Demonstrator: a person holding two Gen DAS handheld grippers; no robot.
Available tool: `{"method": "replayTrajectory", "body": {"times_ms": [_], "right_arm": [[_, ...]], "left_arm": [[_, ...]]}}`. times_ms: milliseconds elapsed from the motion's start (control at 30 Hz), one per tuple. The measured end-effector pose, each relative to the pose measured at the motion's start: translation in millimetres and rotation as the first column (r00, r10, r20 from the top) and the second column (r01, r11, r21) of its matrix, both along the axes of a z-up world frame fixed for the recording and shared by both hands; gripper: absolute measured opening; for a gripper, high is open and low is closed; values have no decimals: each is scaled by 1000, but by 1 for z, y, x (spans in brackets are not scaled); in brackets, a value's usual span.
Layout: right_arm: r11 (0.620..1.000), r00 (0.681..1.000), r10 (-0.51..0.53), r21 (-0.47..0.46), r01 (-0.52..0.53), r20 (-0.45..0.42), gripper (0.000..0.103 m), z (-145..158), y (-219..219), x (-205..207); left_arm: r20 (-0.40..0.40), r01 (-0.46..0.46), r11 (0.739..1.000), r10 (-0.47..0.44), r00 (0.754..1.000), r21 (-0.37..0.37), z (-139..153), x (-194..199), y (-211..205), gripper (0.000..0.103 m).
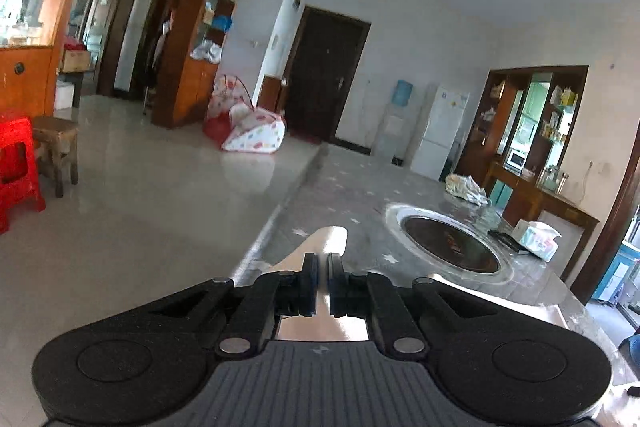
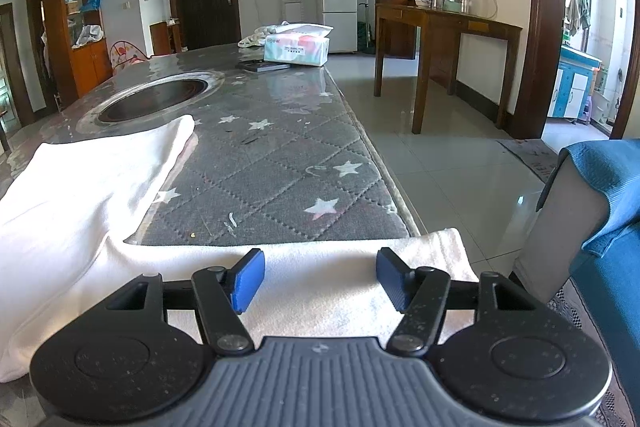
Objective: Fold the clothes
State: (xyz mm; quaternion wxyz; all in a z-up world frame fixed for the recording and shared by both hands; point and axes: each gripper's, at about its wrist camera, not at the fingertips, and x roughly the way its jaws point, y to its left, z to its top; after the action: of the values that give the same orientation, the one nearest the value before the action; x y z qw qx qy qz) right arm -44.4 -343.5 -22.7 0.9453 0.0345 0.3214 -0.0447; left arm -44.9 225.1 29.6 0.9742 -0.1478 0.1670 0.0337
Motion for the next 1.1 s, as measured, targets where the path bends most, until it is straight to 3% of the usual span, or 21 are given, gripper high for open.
{"method": "replayTrajectory", "body": {"times_ms": [133,333,400,500,567,667,733,900,1000,1100], "right_arm": [[1000,1000,3,-3,-3,0,65,-1,1,0],[1000,1000,10,-4,-10,-5,68,0,1,1],[1000,1000,11,-4,-11,-6,68,0,1,1],[1000,1000,12,-8,-12,-9,70,0,2,2],[1000,1000,13,-12,-13,-10,72,0,4,3],[1000,1000,14,-16,-14,-10,72,-1,5,3],[1000,1000,17,-15,-17,-11,73,-1,5,2],[999,999,33,-23,-34,-16,74,0,3,1],[999,999,30,-37,-31,-23,74,2,2,0],[998,999,37,-52,-38,-20,74,7,4,-4]], "left_arm": [[-70,-78,996,81,994,46,-22,-11,21,8],[-204,-199,970,225,953,139,-50,-9,37,10],[-212,-203,973,222,952,110,-47,-16,36,10],[-201,-128,990,139,970,66,-37,-20,19,10],[-185,-15,999,22,982,40,-31,-19,0,10],[-190,151,988,-145,971,19,-29,-2,-38,12],[-200,216,976,-205,958,37,-33,13,-58,12],[-267,269,959,-236,934,93,-52,36,-91,15],[-264,258,956,-216,940,137,-55,34,-86,17],[-254,243,957,-199,947,156,-50,27,-82,33]]}}
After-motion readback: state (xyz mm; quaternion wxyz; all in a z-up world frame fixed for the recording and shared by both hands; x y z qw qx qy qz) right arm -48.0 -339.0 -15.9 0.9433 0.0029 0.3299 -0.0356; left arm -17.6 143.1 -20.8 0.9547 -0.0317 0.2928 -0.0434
